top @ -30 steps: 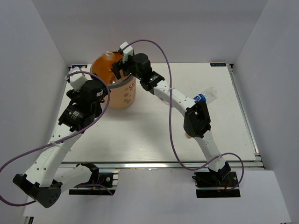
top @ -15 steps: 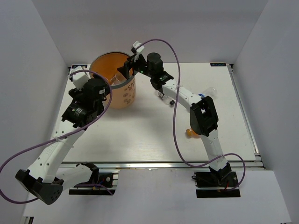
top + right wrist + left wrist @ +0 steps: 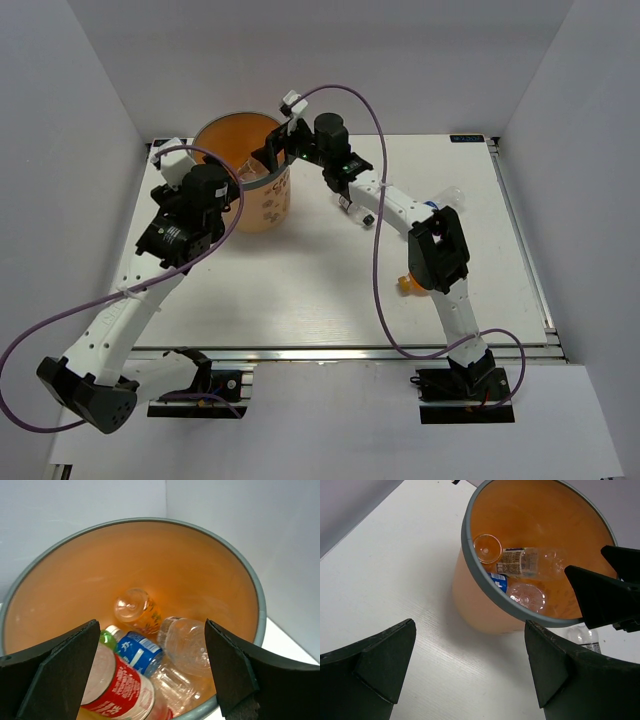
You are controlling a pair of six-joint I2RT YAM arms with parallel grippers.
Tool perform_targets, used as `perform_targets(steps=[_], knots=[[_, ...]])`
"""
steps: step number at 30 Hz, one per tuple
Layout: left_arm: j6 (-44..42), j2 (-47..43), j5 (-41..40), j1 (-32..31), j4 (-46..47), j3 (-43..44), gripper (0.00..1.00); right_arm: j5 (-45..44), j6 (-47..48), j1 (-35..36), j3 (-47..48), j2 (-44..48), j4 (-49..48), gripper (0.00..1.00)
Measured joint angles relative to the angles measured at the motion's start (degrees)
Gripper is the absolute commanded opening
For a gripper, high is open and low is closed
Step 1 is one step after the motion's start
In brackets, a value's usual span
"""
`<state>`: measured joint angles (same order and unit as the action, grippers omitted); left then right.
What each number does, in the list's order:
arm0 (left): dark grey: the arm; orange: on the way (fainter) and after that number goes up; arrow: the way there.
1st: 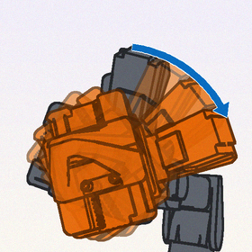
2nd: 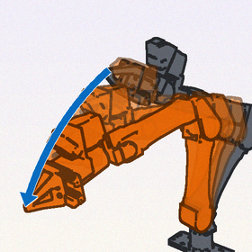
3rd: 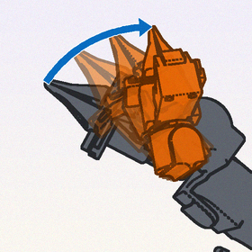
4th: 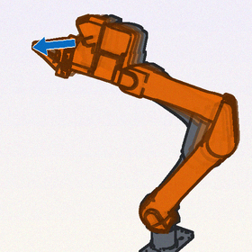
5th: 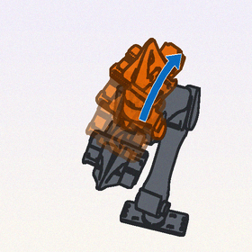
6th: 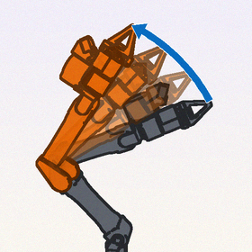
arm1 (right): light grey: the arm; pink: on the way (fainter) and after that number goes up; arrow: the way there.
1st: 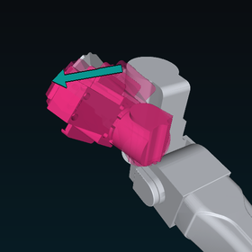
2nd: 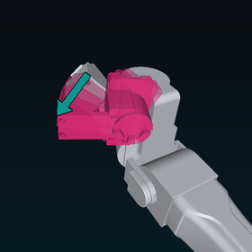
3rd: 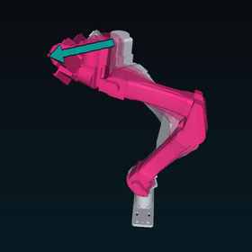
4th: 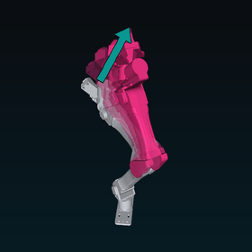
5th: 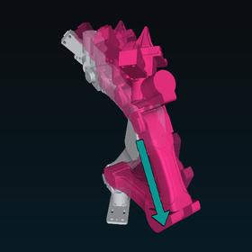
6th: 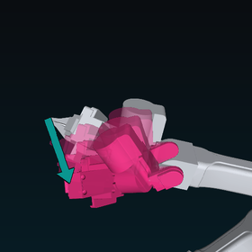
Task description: Put the plastic bottles in the bin
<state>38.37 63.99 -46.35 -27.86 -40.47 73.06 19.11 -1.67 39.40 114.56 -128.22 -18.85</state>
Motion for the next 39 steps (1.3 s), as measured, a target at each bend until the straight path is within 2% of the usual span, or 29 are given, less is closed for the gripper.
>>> perform_targets(steps=[7,13,17,23,28,33,35,39], knots=[[-1.53,0.44,1.38,0.00,0.66,2.80,0.98,1.22,-0.85,0.00,7.52,0.59,6.86,0.89],[-2.95,0.44,3.82,0.02,2.32,3.74,0.98,1.42,-0.35,-0.52,4.42,10.69,8.26,0.89],[-4.55,1.14,8.59,0.04,4.35,3.74,0.98,0.02,-1.77,-2.95,-10.58,25.79,6.67,0.89],[-6.69,7.45,21.40,-0.50,10.47,3.74,0.98,-9.27,-4.87,-10.51,-43.32,49.70,3.23,0.89],[-7.48,18.86,26.21,-7.15,13.46,6.80,0.98,-19.63,-11.34,-19.67,-64.37,61.75,7.80,0.89],[-5.92,33.31,28.50,-13.97,13.94,13.70,0.98,-32.00,-17.14,-28.39,-76.91,75.14,13.86,0.89],[-4.07,41.24,28.35,-15.39,12.44,20.22,0.98,-36.33,-18.47,-29.99,-79.10,81.35,15.17,0.89],[0.26,55.84,26.69,-15.98,8.94,33.70,0.98,-41.77,-18.73,-31.58,-79.34,87.49,15.63,0.89]])
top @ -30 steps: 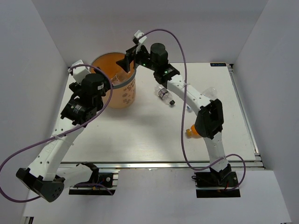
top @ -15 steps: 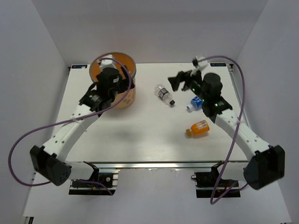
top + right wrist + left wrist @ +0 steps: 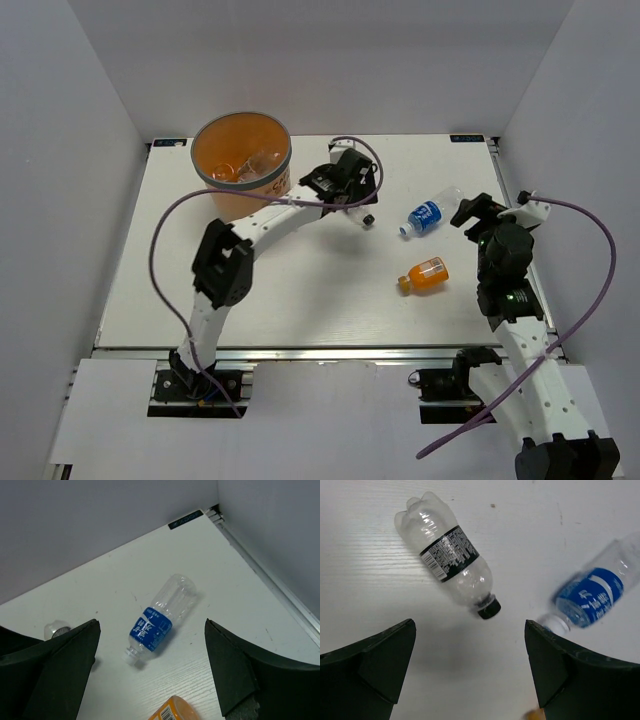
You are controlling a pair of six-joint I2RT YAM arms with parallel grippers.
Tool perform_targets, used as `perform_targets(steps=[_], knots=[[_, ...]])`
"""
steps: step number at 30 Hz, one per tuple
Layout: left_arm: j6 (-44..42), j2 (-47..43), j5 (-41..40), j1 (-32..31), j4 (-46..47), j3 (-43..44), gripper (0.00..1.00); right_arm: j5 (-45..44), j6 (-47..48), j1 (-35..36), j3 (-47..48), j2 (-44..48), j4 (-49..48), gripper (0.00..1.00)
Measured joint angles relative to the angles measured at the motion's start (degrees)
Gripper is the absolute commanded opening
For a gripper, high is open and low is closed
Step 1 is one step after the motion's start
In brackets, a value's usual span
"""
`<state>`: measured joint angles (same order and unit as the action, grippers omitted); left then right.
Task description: Put the plastic bottles in the bin
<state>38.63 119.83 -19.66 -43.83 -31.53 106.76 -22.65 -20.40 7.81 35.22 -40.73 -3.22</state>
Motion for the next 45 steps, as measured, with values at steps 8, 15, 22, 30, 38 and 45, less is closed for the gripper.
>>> perform_targets(steps=[8,15,22,30,38,45], knots=[[7.39,17.64,-3.08,0.22,-5.90,15.26,0.98,-3.61,0.74,-0.35,-1.57,1.81,0.24,0.89],[10.73,23.52,-5.22,0.66,-6.95,18.12,0.95,-4.17,1.46,-0.44,-2.36,1.20,0.15,0.89],[9.73,25.79,-4.76,1.66,-5.03,20.92,0.53,-3.39,1.55,-0.61,-2.45,0.87,0.09,0.89],[0.04,20.79,-3.17,2.05,-2.89,15.91,0.36,-1.27,1.81,-0.63,-2.45,0.59,0.09,0.89],[-13.33,5.44,1.55,1.86,-0.76,16.98,0.39,0.39,2.64,-0.63,-2.45,-0.57,0.59,0.89],[-20.61,-18.78,-3.98,1.42,6.08,7.39,0.55,1.68,2.38,-0.63,-1.38,-5.16,2.08,0.89]])
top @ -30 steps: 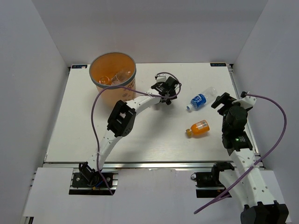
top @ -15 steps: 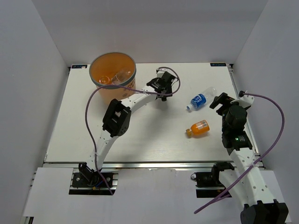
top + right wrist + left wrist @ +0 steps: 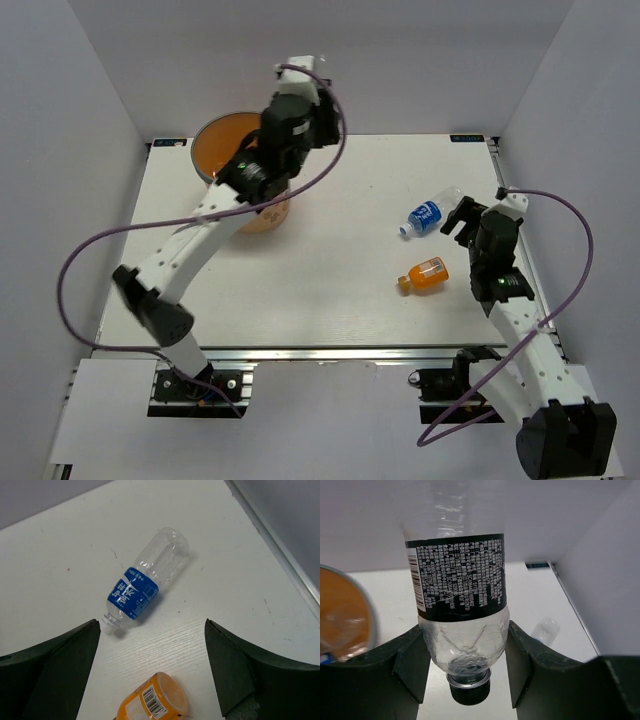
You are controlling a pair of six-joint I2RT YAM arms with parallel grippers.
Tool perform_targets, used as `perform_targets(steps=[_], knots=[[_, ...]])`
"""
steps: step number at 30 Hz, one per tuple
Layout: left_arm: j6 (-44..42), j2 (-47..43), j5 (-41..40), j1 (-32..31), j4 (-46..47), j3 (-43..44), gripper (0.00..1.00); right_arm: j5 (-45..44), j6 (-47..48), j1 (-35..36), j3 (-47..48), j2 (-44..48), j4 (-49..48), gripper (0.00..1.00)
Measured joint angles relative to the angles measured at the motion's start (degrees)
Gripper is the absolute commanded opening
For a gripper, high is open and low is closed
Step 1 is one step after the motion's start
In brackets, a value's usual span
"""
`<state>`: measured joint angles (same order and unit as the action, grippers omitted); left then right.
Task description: Put the plastic bottles in the bin
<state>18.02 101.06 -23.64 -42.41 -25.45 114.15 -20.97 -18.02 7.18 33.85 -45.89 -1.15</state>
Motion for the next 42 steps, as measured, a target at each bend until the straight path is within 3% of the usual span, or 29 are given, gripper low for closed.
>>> perform_targets(steps=[3,7,12,15,23,32,42], knots=[[-1.79,-9.44,-5.29,1.73,3.30,-6.82,0.58,1.66,-0.83,-0.07,2.03,-4.87,2.23,0.89],[-1.88,-17.86,-8.44,9.86,6.88,-18.27,0.64,4.52,-1.73,-0.11,2.38,-7.41,3.41,0.89],[-1.46,-16.87,-12.20,17.92,8.22,-26.08,0.80,5.31,-3.52,-1.09,4.07,-10.01,4.81,0.89],[-1.40,-13.79,-12.68,18.29,7.80,-26.47,0.98,6.75,-5.40,-2.10,6.05,-12.79,5.46,0.89],[-1.09,-11.69,-14.53,18.47,5.38,-24.22,0.98,8.52,-7.61,-2.69,7.26,-16.31,5.77,0.89],[-0.48,-15.98,-11.50,18.69,3.63,-23.39,0.98,9.31,-10.38,-3.06,14.10,-28.89,6.23,0.89],[6.01,-37.62,-3.23,18.71,7.61,-45.81,0.98,7.54,-12.98,-3.28,22.75,-43.95,8.35,0.89]])
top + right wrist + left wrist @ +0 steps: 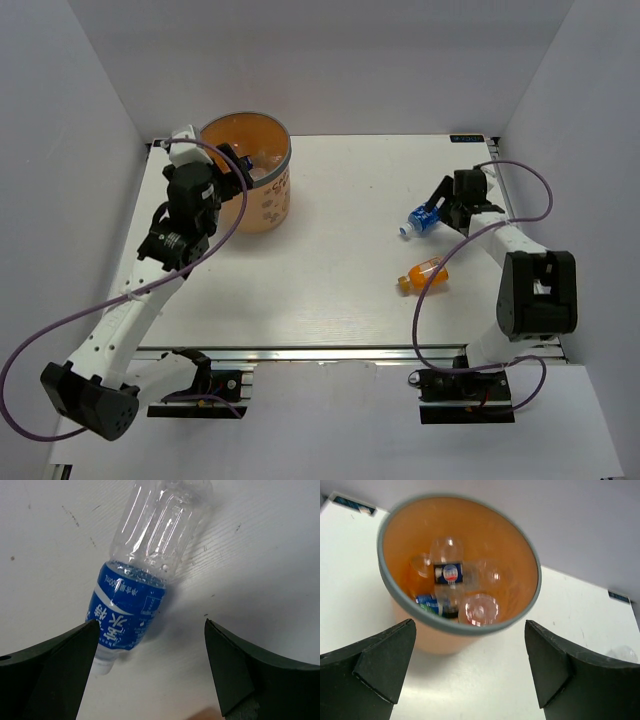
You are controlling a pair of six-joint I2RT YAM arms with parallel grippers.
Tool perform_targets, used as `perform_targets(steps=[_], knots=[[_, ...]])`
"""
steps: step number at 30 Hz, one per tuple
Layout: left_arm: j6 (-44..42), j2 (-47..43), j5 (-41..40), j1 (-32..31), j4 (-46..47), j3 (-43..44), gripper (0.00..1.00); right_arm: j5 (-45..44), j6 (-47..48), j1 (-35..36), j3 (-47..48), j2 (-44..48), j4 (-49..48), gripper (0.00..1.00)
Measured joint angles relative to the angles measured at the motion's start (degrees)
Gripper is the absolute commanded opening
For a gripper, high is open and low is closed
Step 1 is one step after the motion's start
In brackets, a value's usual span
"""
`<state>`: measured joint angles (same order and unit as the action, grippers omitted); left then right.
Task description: Put the plastic bottles in the bin
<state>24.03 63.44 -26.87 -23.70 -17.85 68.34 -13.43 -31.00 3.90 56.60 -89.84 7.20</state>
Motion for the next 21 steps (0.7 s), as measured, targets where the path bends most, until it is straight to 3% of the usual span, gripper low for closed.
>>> perform_targets(steps=[6,16,20,21], knots=[[2.60,-2.51,3.98,-0.02,1.14,-9.01,0.98,-0.15,-1.66,-0.52,10.86,-10.47,2.91,0.90],[3.45,-2.56,6.78,-0.02,1.49,-9.94,0.98,-2.45,-5.01,-0.52,19.02,-23.39,8.22,0.88],[3.69,-4.50,6.69,-0.02,1.11,-10.84,0.98,-2.05,-4.61,-0.52,19.61,-23.56,8.41,0.65],[3.82,-5.20,6.58,-0.02,1.14,-11.15,0.98,-1.68,-4.28,-0.52,19.61,-23.45,8.31,0.64]])
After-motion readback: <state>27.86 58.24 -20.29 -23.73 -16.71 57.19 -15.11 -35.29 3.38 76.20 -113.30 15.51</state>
